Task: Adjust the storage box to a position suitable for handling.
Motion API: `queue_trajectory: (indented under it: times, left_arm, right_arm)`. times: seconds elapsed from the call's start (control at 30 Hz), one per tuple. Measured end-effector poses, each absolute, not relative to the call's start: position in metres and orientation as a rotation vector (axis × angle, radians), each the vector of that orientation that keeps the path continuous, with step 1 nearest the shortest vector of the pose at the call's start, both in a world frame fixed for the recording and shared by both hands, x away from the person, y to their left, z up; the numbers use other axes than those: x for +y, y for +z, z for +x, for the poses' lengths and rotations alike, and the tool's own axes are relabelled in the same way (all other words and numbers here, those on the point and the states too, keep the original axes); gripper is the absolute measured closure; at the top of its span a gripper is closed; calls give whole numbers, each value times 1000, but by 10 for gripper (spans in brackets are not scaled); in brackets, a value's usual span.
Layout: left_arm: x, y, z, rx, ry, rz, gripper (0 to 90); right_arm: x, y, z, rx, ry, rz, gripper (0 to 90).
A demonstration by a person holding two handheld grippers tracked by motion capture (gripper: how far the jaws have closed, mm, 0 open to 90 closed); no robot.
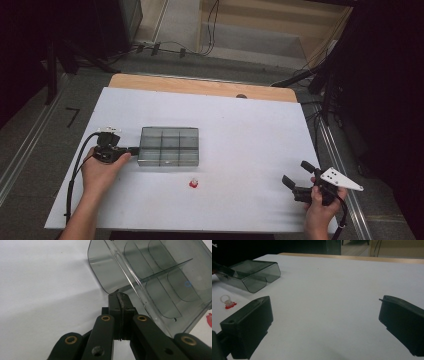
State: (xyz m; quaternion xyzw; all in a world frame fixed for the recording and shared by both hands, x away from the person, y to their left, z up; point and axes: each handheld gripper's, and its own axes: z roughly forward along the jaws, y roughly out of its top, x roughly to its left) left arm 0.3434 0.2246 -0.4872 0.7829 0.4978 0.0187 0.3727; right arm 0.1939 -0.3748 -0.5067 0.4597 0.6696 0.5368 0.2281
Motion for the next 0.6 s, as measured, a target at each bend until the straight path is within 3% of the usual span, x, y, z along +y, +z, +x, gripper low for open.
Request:
queue_trajectory:
  times: [0.6]
  left_arm:
    - [198,-491,340,1230,56,2017,894]
  right_arm:
    - [-377,-509,196,1841,1479,1299,0]
